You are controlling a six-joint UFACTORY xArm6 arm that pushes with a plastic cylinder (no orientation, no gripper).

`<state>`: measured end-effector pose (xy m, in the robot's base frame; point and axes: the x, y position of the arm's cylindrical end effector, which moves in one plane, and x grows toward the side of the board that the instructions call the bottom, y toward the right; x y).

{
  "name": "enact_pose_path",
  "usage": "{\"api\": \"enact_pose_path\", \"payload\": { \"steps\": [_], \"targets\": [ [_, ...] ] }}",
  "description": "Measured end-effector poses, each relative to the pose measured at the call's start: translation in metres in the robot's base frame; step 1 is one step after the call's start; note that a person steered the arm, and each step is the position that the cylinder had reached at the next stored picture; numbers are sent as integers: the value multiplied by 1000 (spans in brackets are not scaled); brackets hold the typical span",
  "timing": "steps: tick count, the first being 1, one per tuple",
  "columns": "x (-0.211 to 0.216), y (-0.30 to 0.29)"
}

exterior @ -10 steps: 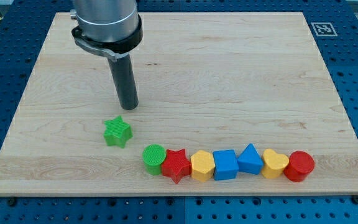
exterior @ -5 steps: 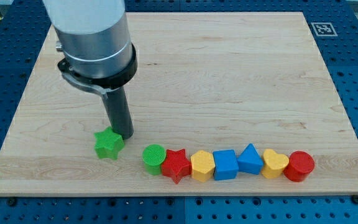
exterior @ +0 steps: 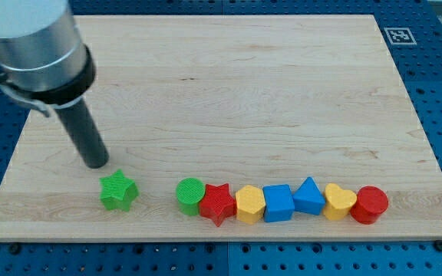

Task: Move the green star to the green circle

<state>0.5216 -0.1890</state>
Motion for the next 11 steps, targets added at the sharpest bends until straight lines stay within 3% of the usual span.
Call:
{"api": "enact_pose_path", "payload": {
  "steps": [2,6,9,11],
  "targets": [
    [21,-26],
    [29,25],
    [38,-28],
    [59,23]
  ]
}}
